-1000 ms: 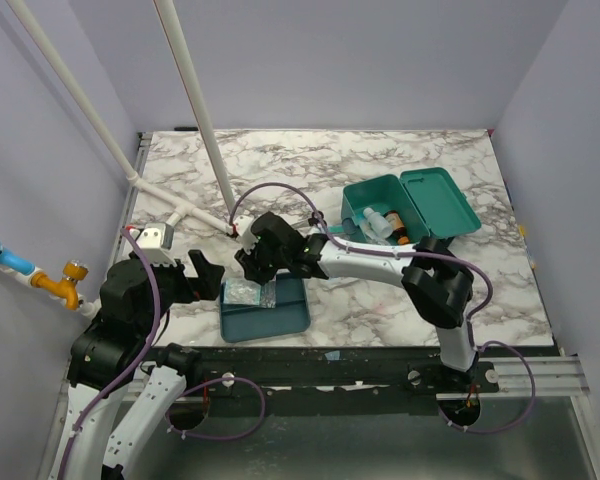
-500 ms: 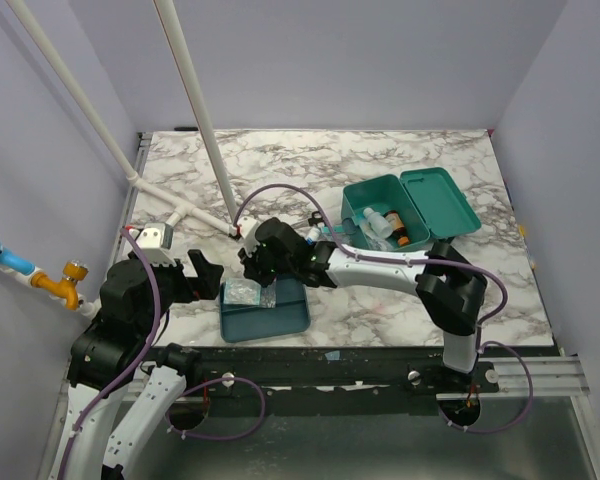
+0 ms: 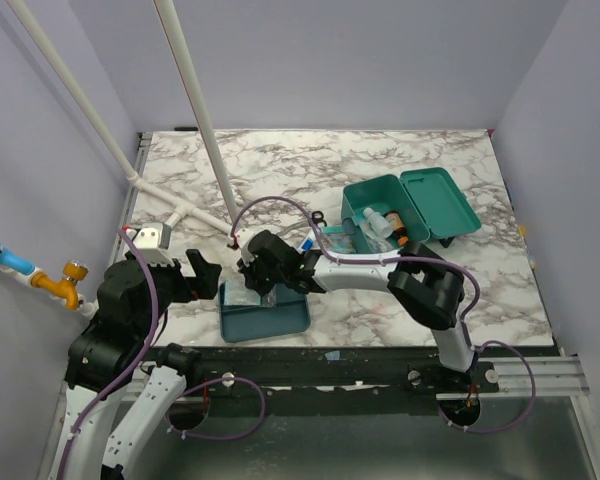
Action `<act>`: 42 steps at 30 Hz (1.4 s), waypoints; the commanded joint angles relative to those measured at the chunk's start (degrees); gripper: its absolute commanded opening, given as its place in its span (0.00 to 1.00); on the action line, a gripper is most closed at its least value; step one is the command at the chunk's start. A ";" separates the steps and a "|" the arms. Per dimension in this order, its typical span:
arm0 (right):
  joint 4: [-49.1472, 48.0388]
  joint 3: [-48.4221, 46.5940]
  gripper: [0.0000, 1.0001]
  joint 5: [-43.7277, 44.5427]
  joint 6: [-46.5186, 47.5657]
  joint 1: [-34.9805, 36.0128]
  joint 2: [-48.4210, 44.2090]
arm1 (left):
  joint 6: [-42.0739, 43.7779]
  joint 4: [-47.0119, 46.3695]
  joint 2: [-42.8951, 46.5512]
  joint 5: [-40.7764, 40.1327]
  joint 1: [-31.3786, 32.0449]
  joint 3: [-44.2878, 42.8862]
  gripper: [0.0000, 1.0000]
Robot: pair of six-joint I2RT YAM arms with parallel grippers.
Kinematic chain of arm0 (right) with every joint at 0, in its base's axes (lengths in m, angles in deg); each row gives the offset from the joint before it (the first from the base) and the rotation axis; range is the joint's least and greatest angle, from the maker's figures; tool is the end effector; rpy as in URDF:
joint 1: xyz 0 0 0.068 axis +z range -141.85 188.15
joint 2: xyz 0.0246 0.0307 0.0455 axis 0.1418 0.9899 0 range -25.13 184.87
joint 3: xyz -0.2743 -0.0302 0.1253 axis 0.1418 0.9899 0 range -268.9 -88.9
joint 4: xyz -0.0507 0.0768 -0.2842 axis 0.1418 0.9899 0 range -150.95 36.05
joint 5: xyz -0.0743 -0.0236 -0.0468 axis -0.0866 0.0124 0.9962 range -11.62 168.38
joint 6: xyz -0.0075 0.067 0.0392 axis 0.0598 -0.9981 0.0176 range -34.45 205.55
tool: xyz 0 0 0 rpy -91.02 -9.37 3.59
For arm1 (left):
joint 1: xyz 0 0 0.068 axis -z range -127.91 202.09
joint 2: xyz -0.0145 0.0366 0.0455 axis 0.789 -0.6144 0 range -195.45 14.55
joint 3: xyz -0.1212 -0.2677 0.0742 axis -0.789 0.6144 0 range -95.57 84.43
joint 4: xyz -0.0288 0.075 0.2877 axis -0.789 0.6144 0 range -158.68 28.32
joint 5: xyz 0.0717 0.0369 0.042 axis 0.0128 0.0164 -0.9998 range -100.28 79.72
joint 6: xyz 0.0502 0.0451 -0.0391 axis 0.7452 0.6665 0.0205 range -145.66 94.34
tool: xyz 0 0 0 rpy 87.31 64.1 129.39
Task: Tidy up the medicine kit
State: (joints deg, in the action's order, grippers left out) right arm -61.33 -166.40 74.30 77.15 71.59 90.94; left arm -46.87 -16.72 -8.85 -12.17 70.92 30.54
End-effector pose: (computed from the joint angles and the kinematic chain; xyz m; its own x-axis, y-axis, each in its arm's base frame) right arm 0.2282 0.4671 0.1613 -0.4074 -0.4894 -0.7710 -0.8670 0.4726 0.1582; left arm 0.0903 -0.0285 0.3753 -0.4292 -0.2356 -0.8719 0.1483 0.9339 -0.3254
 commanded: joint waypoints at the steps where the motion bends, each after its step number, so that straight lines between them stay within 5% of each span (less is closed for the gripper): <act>1: -1.20 -1.00 0.01 0.38 -0.83 0.92 3.57 | 0.47 -0.11 0.29 -1.02 -0.20 -1.13 0.99; 15: -0.04 -1.76 0.01 0.81 1.49 2.13 6.39 | 0.82 0.33 0.41 -1.32 -0.20 -1.39 0.99; 30: 6.80 -1.61 0.01 7.14 -1.64 2.20 -5.15 | 1.33 0.96 1.30 -2.33 -0.20 -2.03 0.98; 42: 10.43 0.63 0.01 4.52 -3.51 3.23 -3.92 | 1.26 0.46 1.68 -2.07 -0.20 -1.04 0.99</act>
State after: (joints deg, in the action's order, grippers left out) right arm -53.35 -165.98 79.15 74.89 73.71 85.78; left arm -46.37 -15.91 -7.86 -13.29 70.92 29.58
